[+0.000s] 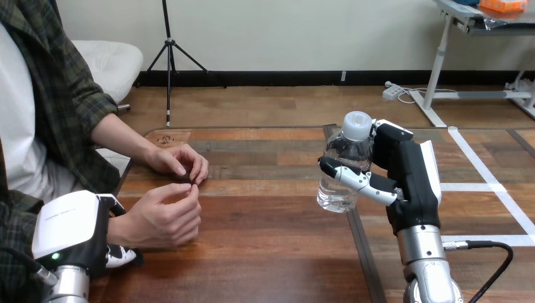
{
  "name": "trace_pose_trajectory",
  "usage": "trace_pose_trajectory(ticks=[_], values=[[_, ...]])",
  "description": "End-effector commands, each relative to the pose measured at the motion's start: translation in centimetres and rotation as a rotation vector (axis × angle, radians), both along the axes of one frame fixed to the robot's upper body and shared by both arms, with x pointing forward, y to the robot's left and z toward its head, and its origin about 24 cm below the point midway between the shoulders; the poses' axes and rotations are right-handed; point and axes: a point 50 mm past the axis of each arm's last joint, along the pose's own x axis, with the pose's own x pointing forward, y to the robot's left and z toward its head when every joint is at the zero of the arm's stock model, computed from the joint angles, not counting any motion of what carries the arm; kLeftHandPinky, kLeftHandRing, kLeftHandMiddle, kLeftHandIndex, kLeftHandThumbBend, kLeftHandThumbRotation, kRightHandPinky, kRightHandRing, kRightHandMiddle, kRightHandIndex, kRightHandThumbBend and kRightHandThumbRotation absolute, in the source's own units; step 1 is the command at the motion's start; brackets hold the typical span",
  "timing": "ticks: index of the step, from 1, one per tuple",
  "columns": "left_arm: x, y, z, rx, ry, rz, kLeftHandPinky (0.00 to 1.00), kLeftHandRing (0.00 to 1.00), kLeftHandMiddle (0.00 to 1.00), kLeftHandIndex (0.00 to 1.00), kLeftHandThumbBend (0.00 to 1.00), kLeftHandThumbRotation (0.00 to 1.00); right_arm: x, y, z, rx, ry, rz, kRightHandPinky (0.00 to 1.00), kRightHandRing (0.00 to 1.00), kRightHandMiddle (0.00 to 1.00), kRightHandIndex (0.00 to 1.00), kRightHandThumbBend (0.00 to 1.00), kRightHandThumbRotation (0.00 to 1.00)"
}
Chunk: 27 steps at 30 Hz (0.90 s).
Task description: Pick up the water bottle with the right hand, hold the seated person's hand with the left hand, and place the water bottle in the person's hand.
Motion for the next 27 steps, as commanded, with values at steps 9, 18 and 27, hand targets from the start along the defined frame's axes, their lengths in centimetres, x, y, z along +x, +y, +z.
trace_pose_trajectory(ticks=[9,18,27], values=[[0.0,-1.9,-0.6,-0.065,-0.009,-0.062,0.46,0.51,0.53,0.51,0.77,0.00,1.7,0.0,3.7,-0.003,-0.154,-0.007,0.37,0.40,0.44,0.44,0.68,0.00],[0.0,-2.5,-0.2,-0.080,-0.039,-0.081,0.45,0.50,0.52,0.51,0.77,0.00,1.7,0.0,3.7,-0.003,-0.152,-0.009,0.37,0.40,0.44,0.45,0.68,0.00],[0.0,-3.4,0.4,-0.109,-0.109,-0.124,0.44,0.48,0.50,0.50,0.77,0.00,1.7,0.0,3.7,0.002,-0.151,-0.009,0.36,0.40,0.44,0.44,0.68,0.00]])
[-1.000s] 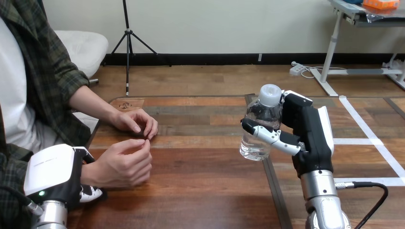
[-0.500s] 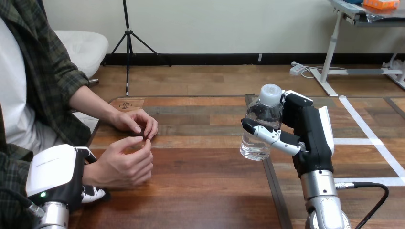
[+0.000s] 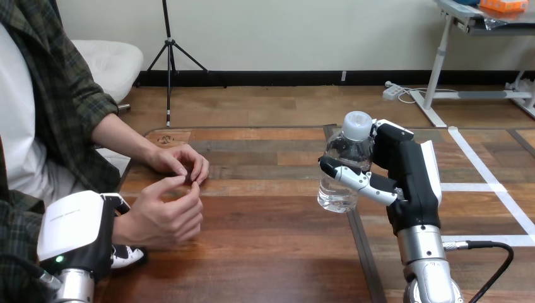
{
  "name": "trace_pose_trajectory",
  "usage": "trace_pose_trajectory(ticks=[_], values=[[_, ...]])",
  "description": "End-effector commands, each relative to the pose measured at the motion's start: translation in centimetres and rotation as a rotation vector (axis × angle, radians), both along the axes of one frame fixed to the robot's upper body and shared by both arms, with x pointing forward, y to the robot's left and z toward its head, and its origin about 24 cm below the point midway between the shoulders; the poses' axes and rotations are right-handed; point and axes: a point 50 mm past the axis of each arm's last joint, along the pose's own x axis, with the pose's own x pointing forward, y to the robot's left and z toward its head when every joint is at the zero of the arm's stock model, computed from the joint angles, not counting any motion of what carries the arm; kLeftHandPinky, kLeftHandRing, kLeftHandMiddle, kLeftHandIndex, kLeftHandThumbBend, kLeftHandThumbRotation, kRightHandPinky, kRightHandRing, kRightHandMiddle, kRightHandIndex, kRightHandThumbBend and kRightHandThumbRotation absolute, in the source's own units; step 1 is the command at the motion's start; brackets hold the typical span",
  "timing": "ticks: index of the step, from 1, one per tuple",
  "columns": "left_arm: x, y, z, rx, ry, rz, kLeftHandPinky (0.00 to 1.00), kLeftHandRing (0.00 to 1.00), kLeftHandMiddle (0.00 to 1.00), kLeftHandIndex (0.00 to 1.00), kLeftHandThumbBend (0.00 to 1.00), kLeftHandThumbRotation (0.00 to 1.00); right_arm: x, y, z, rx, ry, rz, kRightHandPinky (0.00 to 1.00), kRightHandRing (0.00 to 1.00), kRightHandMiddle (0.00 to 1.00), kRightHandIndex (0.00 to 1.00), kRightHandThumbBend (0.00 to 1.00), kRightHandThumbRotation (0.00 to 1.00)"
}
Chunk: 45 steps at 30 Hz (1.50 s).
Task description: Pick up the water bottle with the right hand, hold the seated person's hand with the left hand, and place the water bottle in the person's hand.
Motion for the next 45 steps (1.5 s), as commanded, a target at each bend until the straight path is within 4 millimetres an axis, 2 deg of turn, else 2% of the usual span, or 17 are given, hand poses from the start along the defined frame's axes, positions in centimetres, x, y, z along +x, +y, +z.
trace_pose_trajectory(ticks=[1,45], values=[[0.3,-2.8,0.5,-0.079,-0.069,-0.097,0.44,0.48,0.50,0.50,0.77,0.00,1.7,0.0,3.7,0.006,-0.150,-0.003,0.36,0.40,0.44,0.44,0.68,0.00],[-0.4,-6.1,4.0,-0.188,-0.333,-0.226,0.36,0.41,0.46,0.47,0.75,0.00,1.8,0.0,3.7,-0.021,-0.154,-0.021,0.35,0.39,0.44,0.45,0.69,0.00]])
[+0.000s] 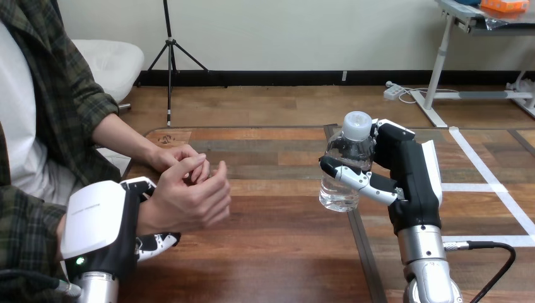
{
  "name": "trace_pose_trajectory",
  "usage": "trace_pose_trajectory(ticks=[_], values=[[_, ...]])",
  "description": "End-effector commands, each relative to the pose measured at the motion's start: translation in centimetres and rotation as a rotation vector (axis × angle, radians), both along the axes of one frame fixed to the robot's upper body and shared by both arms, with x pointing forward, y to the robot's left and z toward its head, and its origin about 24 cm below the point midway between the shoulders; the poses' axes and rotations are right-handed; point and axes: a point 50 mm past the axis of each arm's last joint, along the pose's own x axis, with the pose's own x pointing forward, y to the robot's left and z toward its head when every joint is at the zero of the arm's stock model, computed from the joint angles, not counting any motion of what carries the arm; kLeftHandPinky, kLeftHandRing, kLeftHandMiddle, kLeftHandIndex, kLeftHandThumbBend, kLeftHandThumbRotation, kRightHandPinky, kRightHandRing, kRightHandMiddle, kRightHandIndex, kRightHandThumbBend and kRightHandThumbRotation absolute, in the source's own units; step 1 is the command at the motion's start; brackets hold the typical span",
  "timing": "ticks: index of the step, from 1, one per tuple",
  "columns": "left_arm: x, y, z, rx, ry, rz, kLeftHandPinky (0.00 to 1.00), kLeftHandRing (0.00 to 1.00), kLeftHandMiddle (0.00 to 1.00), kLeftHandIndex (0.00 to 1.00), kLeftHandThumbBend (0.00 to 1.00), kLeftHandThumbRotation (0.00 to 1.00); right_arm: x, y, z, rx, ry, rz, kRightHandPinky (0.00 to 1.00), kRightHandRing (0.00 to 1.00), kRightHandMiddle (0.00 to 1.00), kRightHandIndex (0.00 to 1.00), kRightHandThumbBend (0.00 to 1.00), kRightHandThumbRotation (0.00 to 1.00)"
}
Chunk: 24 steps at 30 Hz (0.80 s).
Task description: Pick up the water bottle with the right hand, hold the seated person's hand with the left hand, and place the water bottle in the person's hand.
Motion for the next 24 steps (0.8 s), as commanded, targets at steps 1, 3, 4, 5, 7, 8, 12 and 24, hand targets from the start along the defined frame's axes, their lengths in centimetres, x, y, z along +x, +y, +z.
trace_pose_trajectory(ticks=[1,3,4,5,7,8,12,24], values=[[0.7,-2.6,2.3,-0.056,-0.140,-0.115,0.36,0.41,0.46,0.47,0.75,0.00,1.8,0.1,3.7,-0.005,-0.151,0.003,0.35,0.39,0.44,0.45,0.69,0.00],[0.6,-2.7,2.5,-0.060,-0.146,-0.118,0.36,0.41,0.46,0.47,0.74,0.00,1.8,0.0,3.7,-0.005,-0.153,0.004,0.35,0.39,0.44,0.45,0.69,0.00],[0.6,-2.7,2.5,-0.061,-0.147,-0.118,0.36,0.41,0.46,0.47,0.74,0.00,1.8,0.0,3.7,-0.004,-0.154,0.004,0.35,0.39,0.44,0.45,0.69,0.00],[0.6,-2.8,2.6,-0.065,-0.153,-0.120,0.36,0.41,0.46,0.47,0.74,0.00,1.8,0.0,3.7,-0.003,-0.154,0.004,0.35,0.39,0.44,0.45,0.69,0.00],[0.5,-2.9,2.7,-0.070,-0.160,-0.123,0.36,0.42,0.46,0.46,0.73,0.00,1.8,0.0,3.7,-0.002,-0.153,0.004,0.35,0.39,0.44,0.45,0.69,0.00],[0.5,-2.9,2.8,-0.074,-0.171,-0.128,0.36,0.42,0.46,0.46,0.73,0.00,1.8,0.0,3.6,0.000,-0.152,0.004,0.35,0.39,0.44,0.45,0.69,0.00],[0.4,-3.1,3.1,-0.081,-0.197,-0.142,0.36,0.42,0.46,0.46,0.73,0.00,1.8,0.0,3.6,0.009,-0.149,0.004,0.35,0.39,0.44,0.45,0.69,0.00],[0.1,-3.8,3.6,-0.098,-0.241,-0.180,0.35,0.42,0.45,0.44,0.71,0.00,1.8,0.1,3.7,0.016,-0.150,0.006,0.35,0.39,0.44,0.45,0.69,0.00]])
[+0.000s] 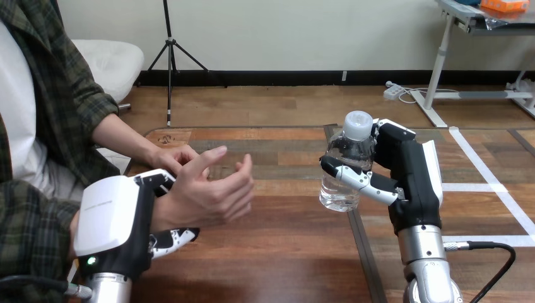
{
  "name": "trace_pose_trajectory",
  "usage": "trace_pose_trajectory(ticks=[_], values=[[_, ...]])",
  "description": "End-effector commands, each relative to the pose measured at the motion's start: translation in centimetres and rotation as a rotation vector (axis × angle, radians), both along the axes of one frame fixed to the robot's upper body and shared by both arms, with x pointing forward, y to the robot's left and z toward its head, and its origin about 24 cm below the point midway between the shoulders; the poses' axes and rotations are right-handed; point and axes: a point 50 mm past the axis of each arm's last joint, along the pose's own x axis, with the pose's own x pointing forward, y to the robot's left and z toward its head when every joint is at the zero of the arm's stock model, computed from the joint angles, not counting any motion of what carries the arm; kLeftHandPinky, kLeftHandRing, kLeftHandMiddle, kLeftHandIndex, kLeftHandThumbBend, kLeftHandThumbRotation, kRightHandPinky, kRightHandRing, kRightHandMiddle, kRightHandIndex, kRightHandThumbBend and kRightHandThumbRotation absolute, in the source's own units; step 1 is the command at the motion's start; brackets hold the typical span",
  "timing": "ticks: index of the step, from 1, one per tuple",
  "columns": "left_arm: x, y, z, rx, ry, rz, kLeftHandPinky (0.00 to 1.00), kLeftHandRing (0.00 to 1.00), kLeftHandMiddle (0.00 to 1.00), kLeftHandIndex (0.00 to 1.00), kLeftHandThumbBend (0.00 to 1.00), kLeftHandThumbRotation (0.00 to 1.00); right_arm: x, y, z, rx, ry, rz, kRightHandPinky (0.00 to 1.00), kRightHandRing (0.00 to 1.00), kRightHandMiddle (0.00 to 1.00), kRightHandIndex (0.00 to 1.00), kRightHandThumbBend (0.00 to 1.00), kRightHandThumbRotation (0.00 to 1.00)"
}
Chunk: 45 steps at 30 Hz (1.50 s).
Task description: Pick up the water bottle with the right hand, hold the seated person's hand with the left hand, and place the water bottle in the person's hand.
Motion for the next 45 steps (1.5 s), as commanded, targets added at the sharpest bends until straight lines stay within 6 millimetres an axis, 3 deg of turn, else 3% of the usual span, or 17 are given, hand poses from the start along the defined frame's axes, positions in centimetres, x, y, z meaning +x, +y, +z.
trace_pose_trajectory(ticks=[1,45], values=[[0.6,-2.3,2.7,-0.043,-0.153,-0.109,0.35,0.42,0.45,0.44,0.71,0.00,1.8,0.1,3.7,0.018,-0.153,0.014,0.35,0.39,0.44,0.45,0.69,0.00],[0.2,-4.6,3.3,-0.063,-0.190,-0.210,0.32,0.38,0.41,0.42,0.73,0.00,3.2,1.8,5.7,0.055,-0.223,0.110,0.37,0.40,0.46,0.47,0.67,0.00]])
